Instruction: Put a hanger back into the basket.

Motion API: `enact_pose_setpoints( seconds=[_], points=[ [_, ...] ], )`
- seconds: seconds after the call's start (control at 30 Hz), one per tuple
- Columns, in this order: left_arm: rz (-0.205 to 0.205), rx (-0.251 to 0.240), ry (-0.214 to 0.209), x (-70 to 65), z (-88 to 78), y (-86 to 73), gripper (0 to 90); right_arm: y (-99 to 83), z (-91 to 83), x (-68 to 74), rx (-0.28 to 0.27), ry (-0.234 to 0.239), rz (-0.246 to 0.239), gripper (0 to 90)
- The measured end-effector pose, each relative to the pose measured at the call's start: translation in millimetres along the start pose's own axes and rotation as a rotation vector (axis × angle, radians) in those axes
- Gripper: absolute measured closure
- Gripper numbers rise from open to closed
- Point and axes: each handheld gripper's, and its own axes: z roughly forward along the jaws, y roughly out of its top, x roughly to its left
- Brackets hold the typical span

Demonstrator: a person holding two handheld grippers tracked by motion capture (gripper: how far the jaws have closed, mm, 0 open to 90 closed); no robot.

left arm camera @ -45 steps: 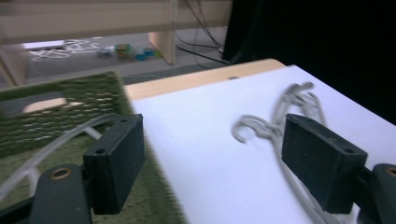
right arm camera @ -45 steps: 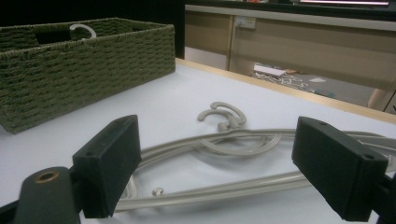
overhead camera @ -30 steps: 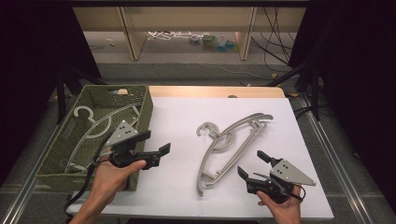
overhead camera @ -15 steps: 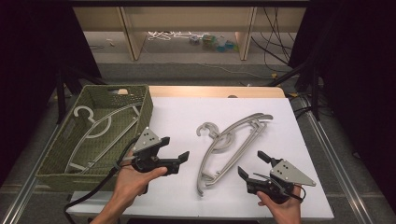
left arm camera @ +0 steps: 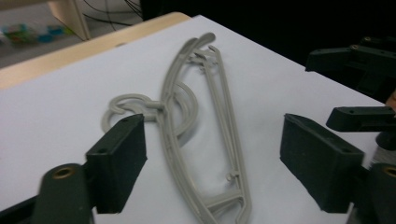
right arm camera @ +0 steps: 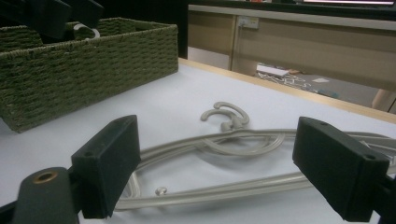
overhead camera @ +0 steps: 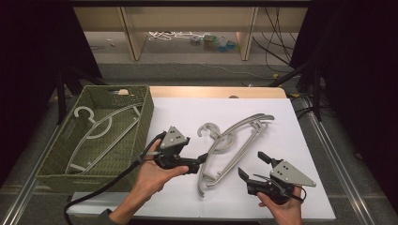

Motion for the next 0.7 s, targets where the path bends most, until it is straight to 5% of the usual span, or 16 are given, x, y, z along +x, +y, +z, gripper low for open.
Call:
enact_pose_setpoints(
  seconds=[0.1, 0.33, 0.5, 0.57, 0.7],
  points=[
    [0.048, 0.070, 0.037, 5.5, 16.4, 3.9, 26.1, 0.6, -0.7, 0.4, 0.010, -0.006, -0.012, 15.9],
    [0.019, 0.230, 0.049, 24.7, 72.4, -2.4, 23.0, 0.8, -0.4, 0.2, 0.006, 0.001, -0.009, 15.9],
    [0.033, 0.299, 0.060, 30.0, 97.9, -7.4, 29.1, 0.6, 1.8, 0.5, -0.007, 0.014, -0.001, 15.9],
    [0.045, 0.323, 0.075, 31.5, 105.9, -9.1, 28.7, 1.9, -1.4, -0.3, 0.034, 0.008, -0.015, 15.9],
    [0.032, 0.331, 0.075, 32.7, 116.1, -11.6, 29.1, 1.3, 0.6, 0.8, 0.007, 0.003, -0.015, 15.9]
  ],
)
